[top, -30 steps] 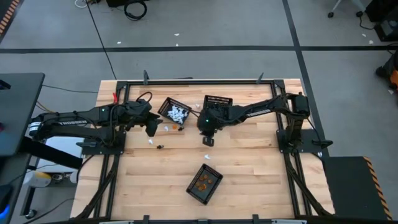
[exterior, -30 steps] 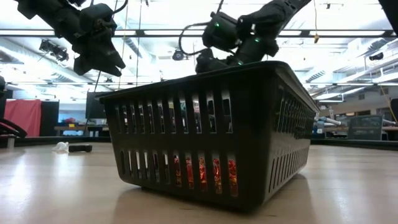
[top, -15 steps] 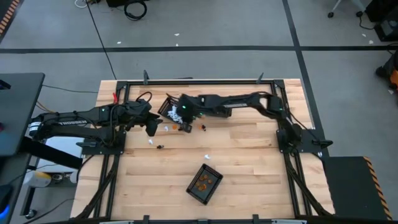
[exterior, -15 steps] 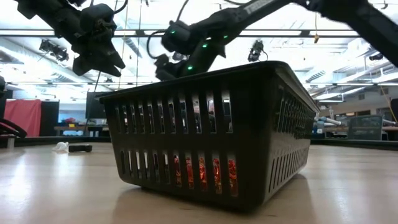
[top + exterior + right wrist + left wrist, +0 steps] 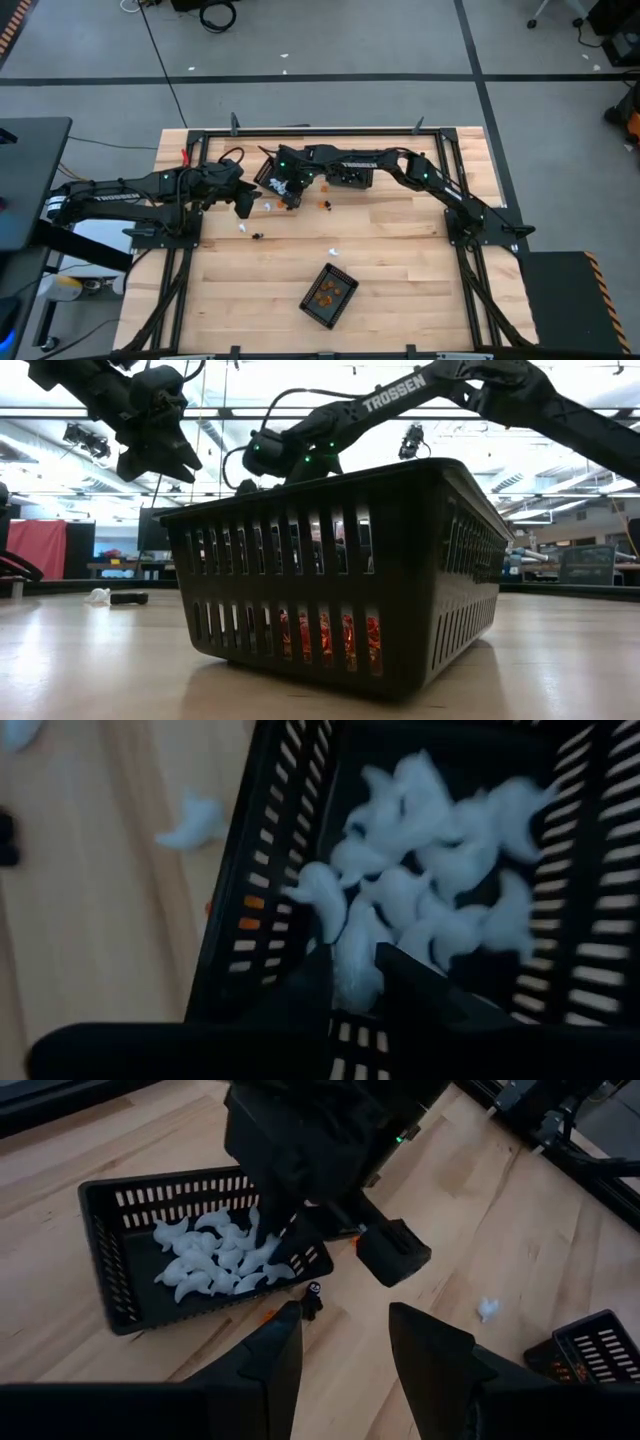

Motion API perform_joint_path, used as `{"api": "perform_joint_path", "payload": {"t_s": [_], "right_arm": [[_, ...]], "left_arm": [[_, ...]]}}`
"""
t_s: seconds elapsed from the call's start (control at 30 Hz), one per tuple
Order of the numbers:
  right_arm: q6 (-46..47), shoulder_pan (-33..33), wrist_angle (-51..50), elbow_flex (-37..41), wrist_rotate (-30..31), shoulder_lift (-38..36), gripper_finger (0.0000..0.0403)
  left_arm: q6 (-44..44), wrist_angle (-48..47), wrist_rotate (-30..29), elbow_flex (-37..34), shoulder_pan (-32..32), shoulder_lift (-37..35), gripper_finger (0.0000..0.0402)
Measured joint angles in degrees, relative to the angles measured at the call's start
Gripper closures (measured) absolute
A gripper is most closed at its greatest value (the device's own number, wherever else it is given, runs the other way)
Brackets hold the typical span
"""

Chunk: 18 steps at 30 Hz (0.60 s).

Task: Sort Halloween decoration
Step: Put the white ghost toy into the top left black basket

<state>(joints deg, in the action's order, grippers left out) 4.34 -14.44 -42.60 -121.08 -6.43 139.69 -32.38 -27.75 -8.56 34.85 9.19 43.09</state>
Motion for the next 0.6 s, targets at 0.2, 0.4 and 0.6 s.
{"api": "perform_joint_path", "payload": {"t_s": [0.2, 0.4, 0.6], "right_arm": [[-0.26, -0.02, -0.31, -0.02, -0.92, -0.12, 0.0265], [0.57, -0.72, -0.29, -0.02, -1.12, -1.87, 0.024], [-2.67, -2.73, -1.98, -0.07, 0.6, -6.12, 0.0241]], "left_arm": [[0.0, 0.0, -0.02, 0.0, 0.0, 0.0, 0.0241], [0.0, 0.0, -0.01, 0.0, 0.0, 0.0, 0.0241], [0.39, -0.02, -0.02, 0.0, 0.0, 0.0, 0.0241]]}}
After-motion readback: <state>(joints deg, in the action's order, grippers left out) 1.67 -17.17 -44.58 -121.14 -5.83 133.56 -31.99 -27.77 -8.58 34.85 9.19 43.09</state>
